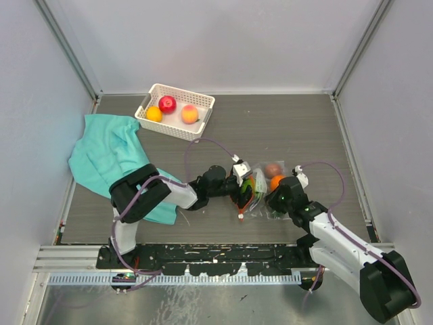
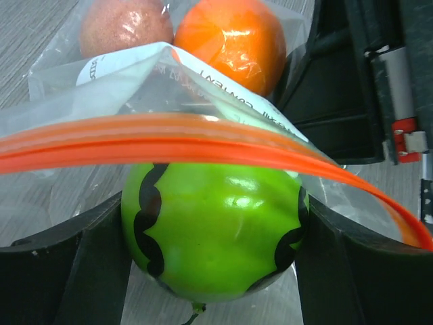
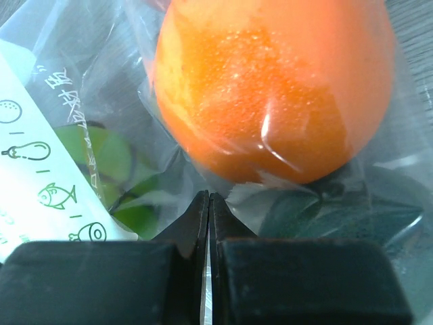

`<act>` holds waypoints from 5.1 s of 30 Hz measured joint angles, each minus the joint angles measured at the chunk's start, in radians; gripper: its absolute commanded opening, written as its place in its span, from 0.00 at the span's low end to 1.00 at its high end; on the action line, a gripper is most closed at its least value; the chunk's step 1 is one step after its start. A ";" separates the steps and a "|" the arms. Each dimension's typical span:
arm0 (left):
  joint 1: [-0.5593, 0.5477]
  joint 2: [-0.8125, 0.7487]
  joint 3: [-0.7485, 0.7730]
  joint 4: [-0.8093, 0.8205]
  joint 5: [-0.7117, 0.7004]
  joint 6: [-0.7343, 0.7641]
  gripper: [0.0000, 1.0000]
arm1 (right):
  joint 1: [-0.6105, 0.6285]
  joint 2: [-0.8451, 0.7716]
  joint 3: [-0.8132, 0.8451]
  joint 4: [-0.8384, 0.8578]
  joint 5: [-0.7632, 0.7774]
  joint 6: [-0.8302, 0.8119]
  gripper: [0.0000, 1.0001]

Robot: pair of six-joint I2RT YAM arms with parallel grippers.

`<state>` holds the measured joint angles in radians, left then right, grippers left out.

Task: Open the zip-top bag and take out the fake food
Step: Pick up the fake fruit from the zipper food storage bag, then place the fake fruit in the bin.

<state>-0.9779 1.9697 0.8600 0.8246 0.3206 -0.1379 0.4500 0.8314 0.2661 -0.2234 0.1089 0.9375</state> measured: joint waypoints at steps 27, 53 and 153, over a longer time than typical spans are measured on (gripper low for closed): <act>0.144 -0.214 0.144 -0.745 0.104 -0.415 0.44 | -0.040 0.014 -0.021 0.040 -0.041 -0.003 0.05; 0.238 -0.260 0.583 -1.810 -0.304 -0.166 0.36 | -0.045 0.033 -0.016 0.046 -0.040 -0.045 0.05; 0.836 0.123 0.957 -1.142 -0.154 -0.548 0.98 | -0.047 -0.170 0.053 0.088 -0.190 -0.299 0.39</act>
<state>-0.1417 2.0930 1.8168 -0.3172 0.1669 -0.6861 0.4034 0.6613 0.3191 -0.1356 -0.0814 0.6388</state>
